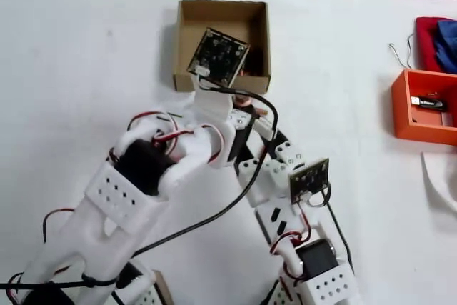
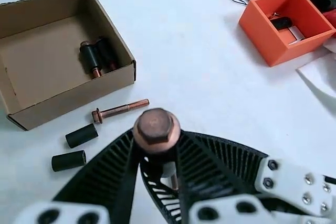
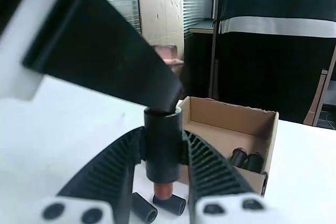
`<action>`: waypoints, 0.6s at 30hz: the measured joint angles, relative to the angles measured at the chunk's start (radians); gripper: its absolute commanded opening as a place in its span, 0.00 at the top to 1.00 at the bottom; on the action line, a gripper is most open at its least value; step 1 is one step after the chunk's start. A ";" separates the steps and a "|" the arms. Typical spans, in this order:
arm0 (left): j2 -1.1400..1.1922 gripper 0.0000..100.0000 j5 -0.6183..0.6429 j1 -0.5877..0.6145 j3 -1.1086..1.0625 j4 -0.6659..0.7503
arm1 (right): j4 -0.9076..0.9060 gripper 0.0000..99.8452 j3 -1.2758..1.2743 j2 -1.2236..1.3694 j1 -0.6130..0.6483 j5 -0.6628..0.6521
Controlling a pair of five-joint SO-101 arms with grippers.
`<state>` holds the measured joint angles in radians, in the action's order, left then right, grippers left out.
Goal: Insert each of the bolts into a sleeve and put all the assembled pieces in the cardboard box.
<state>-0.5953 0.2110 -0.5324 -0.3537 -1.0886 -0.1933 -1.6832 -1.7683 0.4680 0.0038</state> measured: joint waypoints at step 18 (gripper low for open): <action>-0.178 0.83 0.000 0.006 -0.021 -0.064 | 0.002 0.98 0.000 -0.006 -0.003 0.000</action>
<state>-0.7733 0.2110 -0.5263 -0.3751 -1.1531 -0.1918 -1.6832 -1.7745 0.4649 0.0038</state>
